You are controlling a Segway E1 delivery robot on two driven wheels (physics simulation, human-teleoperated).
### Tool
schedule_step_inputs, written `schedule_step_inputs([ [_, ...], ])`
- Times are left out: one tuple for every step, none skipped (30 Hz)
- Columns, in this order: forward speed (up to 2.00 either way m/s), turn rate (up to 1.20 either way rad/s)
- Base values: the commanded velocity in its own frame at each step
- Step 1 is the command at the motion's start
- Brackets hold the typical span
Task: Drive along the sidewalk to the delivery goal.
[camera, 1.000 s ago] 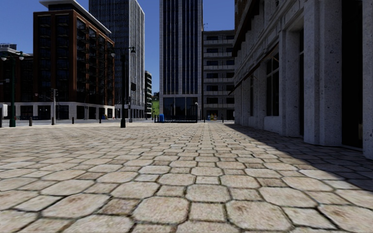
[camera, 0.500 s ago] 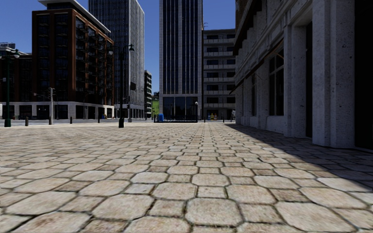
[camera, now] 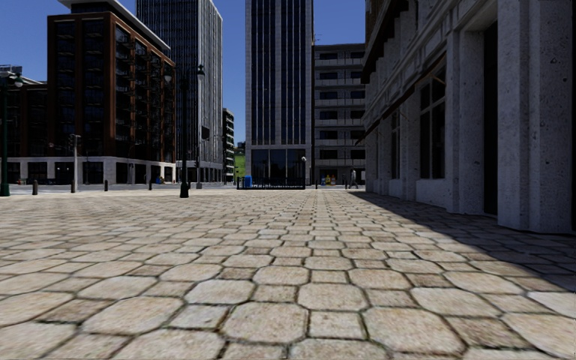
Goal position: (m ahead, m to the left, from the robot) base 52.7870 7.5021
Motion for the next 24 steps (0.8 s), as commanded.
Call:
schedule_step_inputs([
  [0.75,0.00],
  [0.75,0.00],
  [0.75,0.00],
  [0.75,0.00],
  [0.75,0.00],
  [0.75,0.00],
  [0.75,0.00],
  [0.75,0.00],
  [0.75,0.00],
  [0.75,0.00],
  [0.75,0.00],
  [0.75,0.00],
  [0.75,0.00],
  [0.75,0.00],
  [0.75,0.00],
  [0.75,0.00],
  [0.75,0.00],
  [0.75,0.00],
  [0.75,0.00],
  [0.75,0.00],
  [0.75,0.00],
  [0.75,0.00],
  [0.75,0.00],
  [0.75,0.00],
])
